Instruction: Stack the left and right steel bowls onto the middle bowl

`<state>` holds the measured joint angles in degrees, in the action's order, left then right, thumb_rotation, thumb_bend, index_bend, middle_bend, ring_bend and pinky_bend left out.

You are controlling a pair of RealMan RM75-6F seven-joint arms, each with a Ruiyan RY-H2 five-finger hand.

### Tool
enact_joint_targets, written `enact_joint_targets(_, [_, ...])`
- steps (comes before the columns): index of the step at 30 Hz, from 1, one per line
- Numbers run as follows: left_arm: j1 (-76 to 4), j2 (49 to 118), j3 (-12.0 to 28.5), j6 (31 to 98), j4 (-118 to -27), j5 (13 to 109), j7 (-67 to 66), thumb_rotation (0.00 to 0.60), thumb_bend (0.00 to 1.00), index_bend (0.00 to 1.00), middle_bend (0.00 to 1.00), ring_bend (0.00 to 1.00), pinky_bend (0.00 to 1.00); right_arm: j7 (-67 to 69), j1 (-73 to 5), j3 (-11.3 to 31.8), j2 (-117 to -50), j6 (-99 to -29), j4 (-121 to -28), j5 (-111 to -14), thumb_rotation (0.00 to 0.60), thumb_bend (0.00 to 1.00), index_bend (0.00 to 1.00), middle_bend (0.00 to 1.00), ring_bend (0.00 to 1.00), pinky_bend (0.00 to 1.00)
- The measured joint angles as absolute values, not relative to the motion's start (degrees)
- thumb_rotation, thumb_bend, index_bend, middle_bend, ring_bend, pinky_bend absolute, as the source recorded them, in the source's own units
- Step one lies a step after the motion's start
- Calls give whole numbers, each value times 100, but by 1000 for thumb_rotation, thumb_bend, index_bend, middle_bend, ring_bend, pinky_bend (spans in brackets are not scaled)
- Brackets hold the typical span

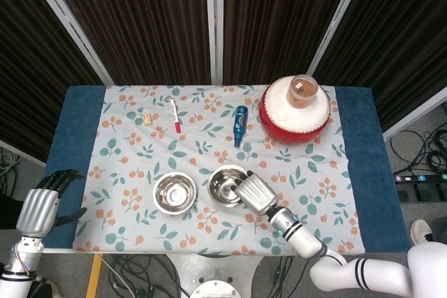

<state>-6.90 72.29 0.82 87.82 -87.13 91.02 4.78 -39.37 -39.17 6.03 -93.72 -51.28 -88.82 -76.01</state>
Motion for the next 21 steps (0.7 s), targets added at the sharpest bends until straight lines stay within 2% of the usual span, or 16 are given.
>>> enact_joint_targets(2, [-692,7229,85,8781,-8706,9108,486,600,120,340,358,251,321,-3962,-3937,609,-9283,-5124,-9019,-7548,600,92,141,165,15,61])
enact_joint_targets(11, [-723,7241,78,8726,-8757,9138,385,600,120,341,357,251,321,-4161,-4005,712,-8777,-5358,-9758,-7395,600,87,141,181,24,68])
enact_joint_targets(21, [-999,7286,-175,8238,-8924,9623,-154,600,127,341,357,251,342,-4124,-3708,905,-7835,-6232,-10684,-7336,600,75,140,181,29,79])
